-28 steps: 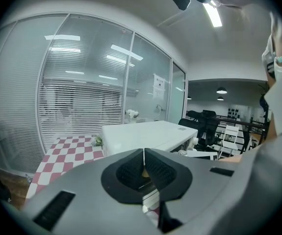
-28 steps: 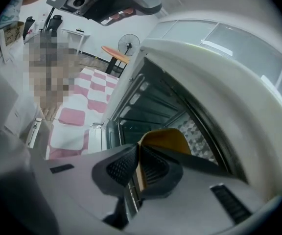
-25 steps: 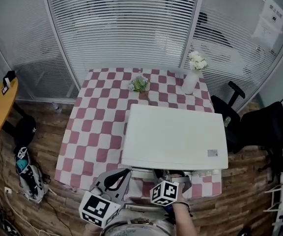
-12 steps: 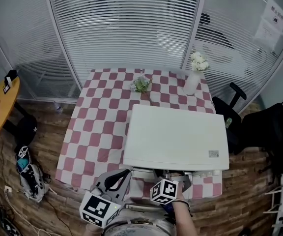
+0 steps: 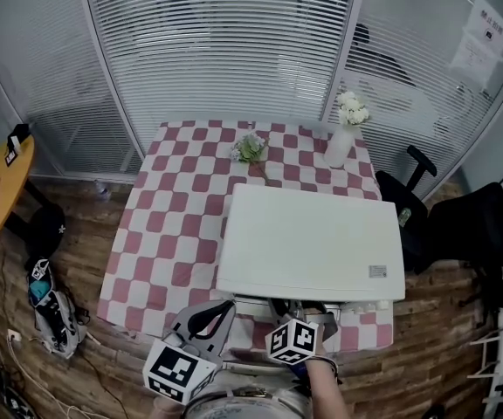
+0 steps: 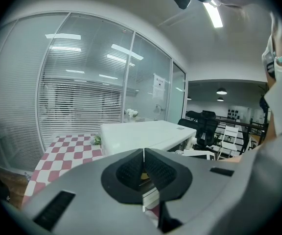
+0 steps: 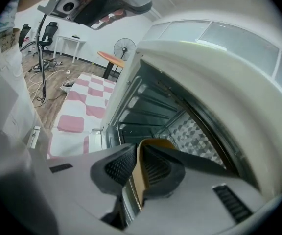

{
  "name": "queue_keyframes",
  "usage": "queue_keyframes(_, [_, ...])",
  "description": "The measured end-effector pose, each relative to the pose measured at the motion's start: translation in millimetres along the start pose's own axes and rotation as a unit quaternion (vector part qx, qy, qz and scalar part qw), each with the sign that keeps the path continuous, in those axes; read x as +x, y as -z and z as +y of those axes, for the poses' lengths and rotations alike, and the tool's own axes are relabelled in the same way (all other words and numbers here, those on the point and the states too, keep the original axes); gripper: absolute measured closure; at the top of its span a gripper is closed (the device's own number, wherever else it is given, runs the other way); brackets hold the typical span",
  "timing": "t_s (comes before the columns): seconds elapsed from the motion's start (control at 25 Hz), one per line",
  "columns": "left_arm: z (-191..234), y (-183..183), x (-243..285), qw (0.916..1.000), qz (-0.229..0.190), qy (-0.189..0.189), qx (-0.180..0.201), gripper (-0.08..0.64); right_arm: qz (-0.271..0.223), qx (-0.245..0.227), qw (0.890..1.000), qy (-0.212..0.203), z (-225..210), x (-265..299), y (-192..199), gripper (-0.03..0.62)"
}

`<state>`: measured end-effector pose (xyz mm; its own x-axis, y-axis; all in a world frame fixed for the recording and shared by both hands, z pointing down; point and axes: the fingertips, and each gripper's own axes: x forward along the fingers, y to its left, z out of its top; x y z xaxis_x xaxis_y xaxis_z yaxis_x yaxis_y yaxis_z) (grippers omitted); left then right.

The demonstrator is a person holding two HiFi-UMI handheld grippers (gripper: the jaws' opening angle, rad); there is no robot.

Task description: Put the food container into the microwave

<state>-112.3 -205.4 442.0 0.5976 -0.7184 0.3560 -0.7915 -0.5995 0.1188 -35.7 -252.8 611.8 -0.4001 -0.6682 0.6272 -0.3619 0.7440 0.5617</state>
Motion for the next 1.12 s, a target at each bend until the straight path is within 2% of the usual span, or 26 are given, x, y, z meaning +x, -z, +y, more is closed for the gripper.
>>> queue_keyframes(0.24, [-8.9, 1.7, 3.6, 1.0000, 0.002, 0.005, 0.002, 0.543, -0.019, 0.053, 0.998, 0.008, -2.3, -15.0, 1.0, 0.543])
queue_keyframes(0.48, [-24.8, 3.3, 9.5, 0.9999, 0.005, 0.016, 0.004, 0.543, -0.047, 0.158, 0.986, 0.004, -11.5, -33.7, 11.1, 0.535])
queue_keyframes(0.6, [-33.0, 4.7, 12.9, 0.9997, 0.008, 0.021, 0.005, 0.543, -0.067, 0.220, 0.973, -0.004, -16.5, -42.6, 16.9, 0.529])
queue_keyframes(0.76, [-43.1, 6.2, 17.8, 0.9995, 0.012, 0.027, 0.007, 0.543, -0.106, 0.296, 0.949, -0.009, -23.8, -53.6, 23.5, 0.529])
queue_keyframes(1.12, [-70.6, 9.6, 30.9, 0.9987, 0.020, 0.046, 0.012, 0.543, -0.154, 0.412, 0.898, -0.017, -35.6, -81.2, 40.9, 0.553])
